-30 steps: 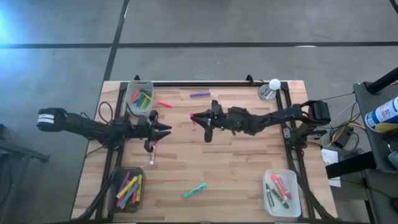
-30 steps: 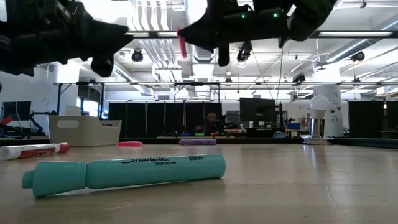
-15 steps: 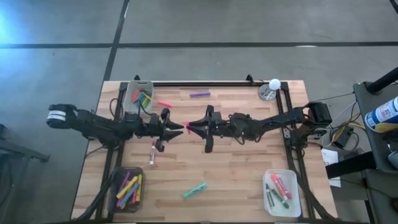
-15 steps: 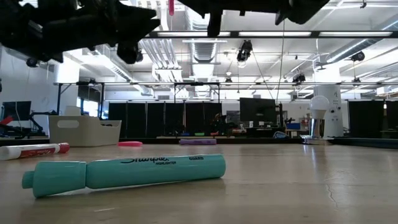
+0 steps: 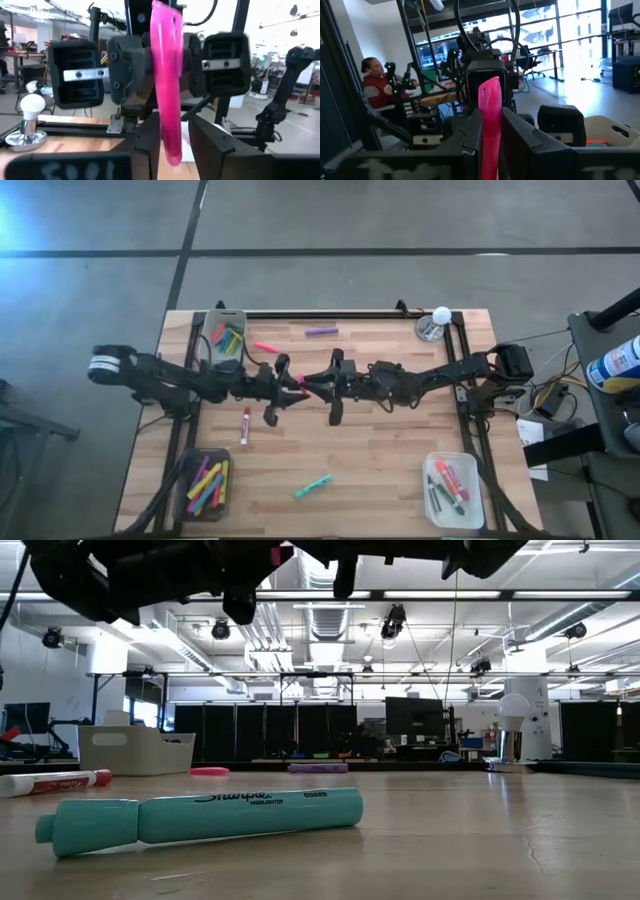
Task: Pick & Place Markers
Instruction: Put the pink pen into the gray bin
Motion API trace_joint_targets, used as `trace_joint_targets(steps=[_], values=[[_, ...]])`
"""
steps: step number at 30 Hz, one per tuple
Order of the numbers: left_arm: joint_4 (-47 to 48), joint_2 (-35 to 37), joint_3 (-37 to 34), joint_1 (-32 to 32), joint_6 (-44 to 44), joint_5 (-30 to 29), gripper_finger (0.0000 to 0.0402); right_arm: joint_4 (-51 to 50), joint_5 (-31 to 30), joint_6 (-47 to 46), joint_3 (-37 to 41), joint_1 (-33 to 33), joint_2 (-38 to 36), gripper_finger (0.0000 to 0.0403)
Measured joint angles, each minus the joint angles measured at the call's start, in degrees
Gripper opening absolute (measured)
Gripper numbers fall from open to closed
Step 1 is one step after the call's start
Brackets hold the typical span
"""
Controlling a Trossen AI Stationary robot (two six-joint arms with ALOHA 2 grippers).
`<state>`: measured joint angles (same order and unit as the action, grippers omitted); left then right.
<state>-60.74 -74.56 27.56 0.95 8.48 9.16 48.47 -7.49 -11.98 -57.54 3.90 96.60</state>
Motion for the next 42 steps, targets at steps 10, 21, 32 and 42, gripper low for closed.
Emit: trace_joint_targets(steps=[10, 21, 32, 42], values=[[7.4, 5.3, 0.3, -0.1, -2.2, -5.7, 0.0029, -3.1, -1.2, 1.3, 0.1, 0.0, -0.3, 0.0088], [65.8, 26.1, 8.4, 1.9, 4.6, -36.2, 0.0029, -21.5, -7.6, 4.7, 0.2, 0.2, -9.4, 0.0156], [102.4, 23.1, 19.4, 20.5, 12.4, -42.7, 0.0029, -32.1, -12.2, 4.2, 1.4, 1.4, -11.4, 0.0105], [101.3, 10.8, 18.2, 44.9, 5.4, -31.6, 0.0029, -32.0, -12.2, 4.2, 3.7, 1.6, -11.4, 0.0061]])
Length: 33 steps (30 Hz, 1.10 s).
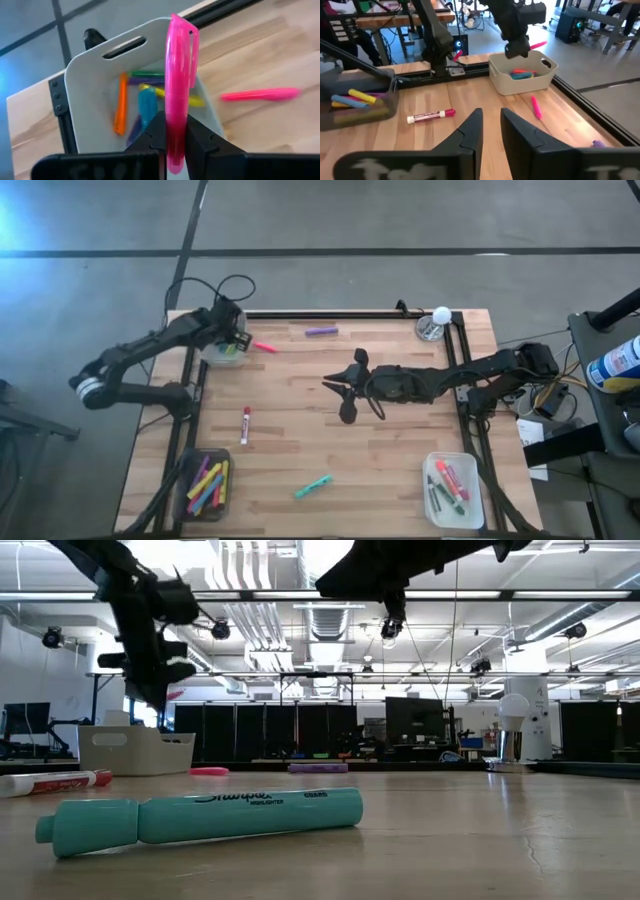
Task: Pick & Place Markers
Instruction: Put the pink pen into the gray bin
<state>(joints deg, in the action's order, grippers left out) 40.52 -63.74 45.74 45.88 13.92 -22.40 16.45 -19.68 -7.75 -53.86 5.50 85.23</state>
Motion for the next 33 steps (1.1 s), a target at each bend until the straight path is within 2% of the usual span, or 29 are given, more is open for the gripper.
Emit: trace_joint_targets(steps=[9, 21, 33], values=[[-1.2, -6.8, -0.1, 1.0, -0.8, 0.4, 0.0037, 0.0, 0.0, 0.5, 0.1, 0.0, 0.0, 0.0048], [-2.1, -14.6, -0.1, 2.1, -0.5, -3.2, 0.0035, 0.0, 0.0, 2.2, 0.2, 0.0, 0.0, 0.0047], [-3.0, -14.8, -0.2, 2.1, -1.9, -4.7, 0.0072, 0.0, 0.1, 3.8, 0.8, 0.0, 0.0, 0.0047]])
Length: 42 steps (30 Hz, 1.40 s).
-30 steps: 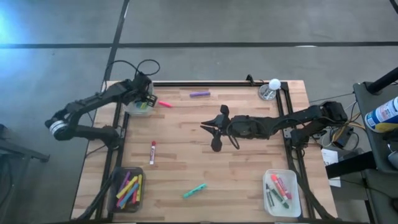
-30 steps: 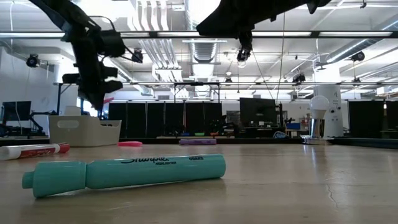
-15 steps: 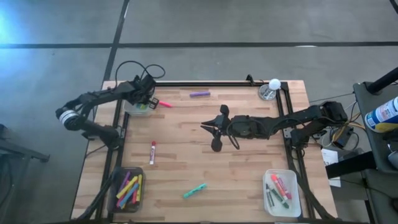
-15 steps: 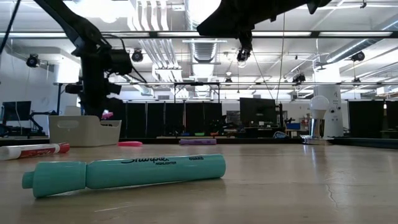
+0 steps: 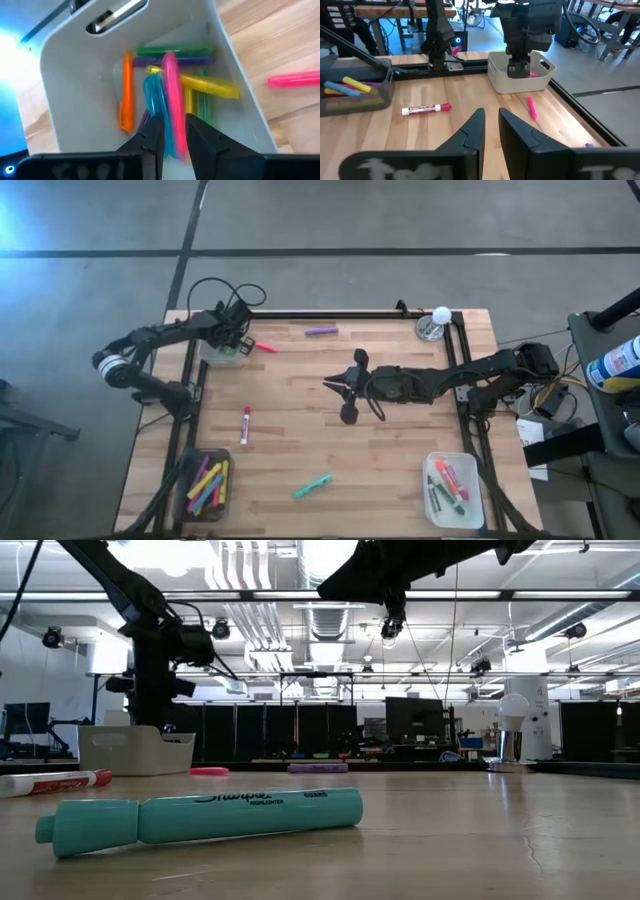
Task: Pick & Place Markers
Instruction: Put the pink pen into the gray bin, then put the blue highlighter pen into the black bin
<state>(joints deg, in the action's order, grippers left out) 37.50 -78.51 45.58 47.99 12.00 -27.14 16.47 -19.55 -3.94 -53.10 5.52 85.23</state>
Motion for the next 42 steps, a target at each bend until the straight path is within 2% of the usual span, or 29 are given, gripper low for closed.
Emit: trace_joint_targets(steps=[10, 12, 15, 18, 21, 26, 30, 35, 38, 42], values=[[-0.2, 9.0, 0.5, -1.3, -4.7, 1.7, 0.0073, 0.6, 0.0, 1.7, 0.3, 0.1, 0.0, 0.0047], [-0.3, 11.8, -0.2, -3.1, -5.7, 4.1, 0.0063, 5.0, 0.0, 2.5, 2.3, 0.4, 0.0, 0.0047], [-0.2, 15.9, -1.3, -7.7, -6.0, 6.9, 0.0036, 16.9, 0.6, 4.6, 8.3, 1.0, 0.1, 0.0047], [-1.4, 19.6, -2.8, -14.7, -6.1, 9.3, 0.0007, 26.9, 2.7, 5.2, 14.6, 1.0, 0.1, 0.0047], [-2.6, 21.9, -4.1, -23.8, -5.6, 11.1, 0.0005, 33.0, 2.9, 5.1, 19.8, 1.0, 0.1, 0.0047], [-4.3, 21.1, -4.7, -41.2, 1.1, 8.3, 0.0001, 37.7, 2.9, 3.6, 24.8, 0.9, 0.1, 0.0047], [-7.2, 18.0, -4.3, -55.2, 6.9, 3.4, 0.0, 38.0, 2.9, 2.2, 25.6, 0.9, -0.2, 0.0047], [-8.6, 12.5, -0.9, -69.2, 15.5, -1.2, 0.0, 37.8, 3.1, 1.8, 25.6, 1.1, -0.2, 0.0047], [-8.6, 8.0, 2.8, -75.2, 18.7, -3.4, 0.0, 37.8, 3.1, 1.8, 25.6, 1.1, -0.2, 0.0047], [-7.2, 0.7, 9.5, -79.8, 21.4, -3.7, 0.0, 37.2, 3.1, 1.1, 25.6, 1.1, -0.2, 0.0047]])
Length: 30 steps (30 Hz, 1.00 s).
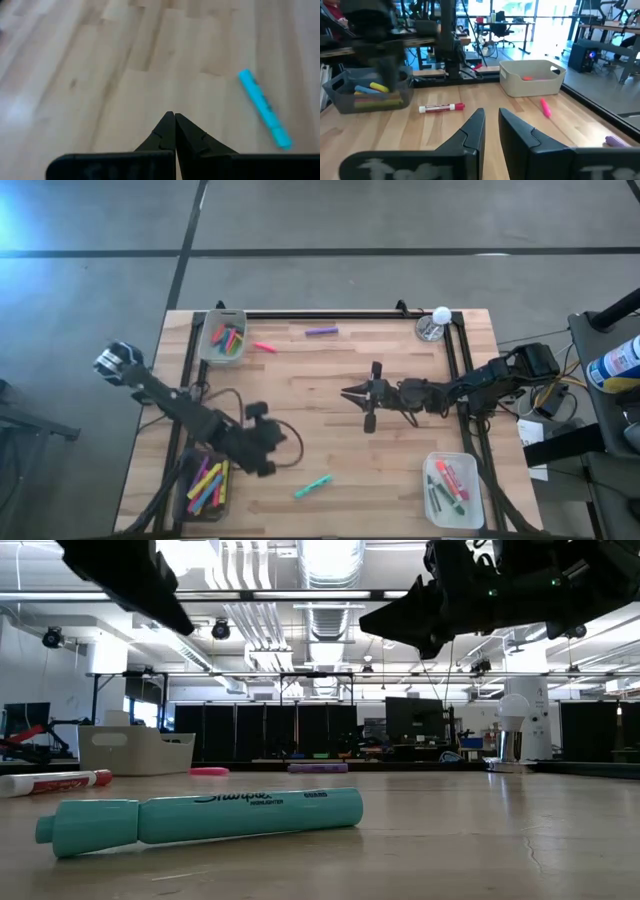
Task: Pick & Place Markers
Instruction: Put the blue highlighter pen into the black bin
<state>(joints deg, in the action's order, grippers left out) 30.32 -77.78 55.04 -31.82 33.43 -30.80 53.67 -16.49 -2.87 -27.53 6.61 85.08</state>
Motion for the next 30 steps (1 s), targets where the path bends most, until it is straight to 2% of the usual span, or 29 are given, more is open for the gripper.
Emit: trace_joint_targets(steps=[9, 13, 18, 23, 30], values=[[13.6, -15.5, 17.3, -2.8, 9.6, 4.0, 0.0014, -2.5, 0.0, -0.2, 0.0, 0.4, 0.0, 0.0047], [17.9, -21.7, 24.5, -3.8, 11.2, 8.0, 0.0044, -2.6, 0.0, -0.6, 0.0, 0.4, 0.0, 0.0047], [19.0, -29.2, 32.0, -5.1, 13.3, 12.5, 0.0089, -2.6, 0.0, -0.6, 0.0, 0.4, 0.0, 0.0047], [20.0, -35.3, 37.0, -5.6, 15.3, 14.9, 0.0117, -2.5, 0.0, -1.5, 0.0, 0.4, 0.0, 0.0047], [20.1, -39.2, 38.7, -5.2, 16.2, 15.9, 0.0126, -2.5, 0.0, -1.7, 0.0, 0.4, 0.0, 0.0047]])
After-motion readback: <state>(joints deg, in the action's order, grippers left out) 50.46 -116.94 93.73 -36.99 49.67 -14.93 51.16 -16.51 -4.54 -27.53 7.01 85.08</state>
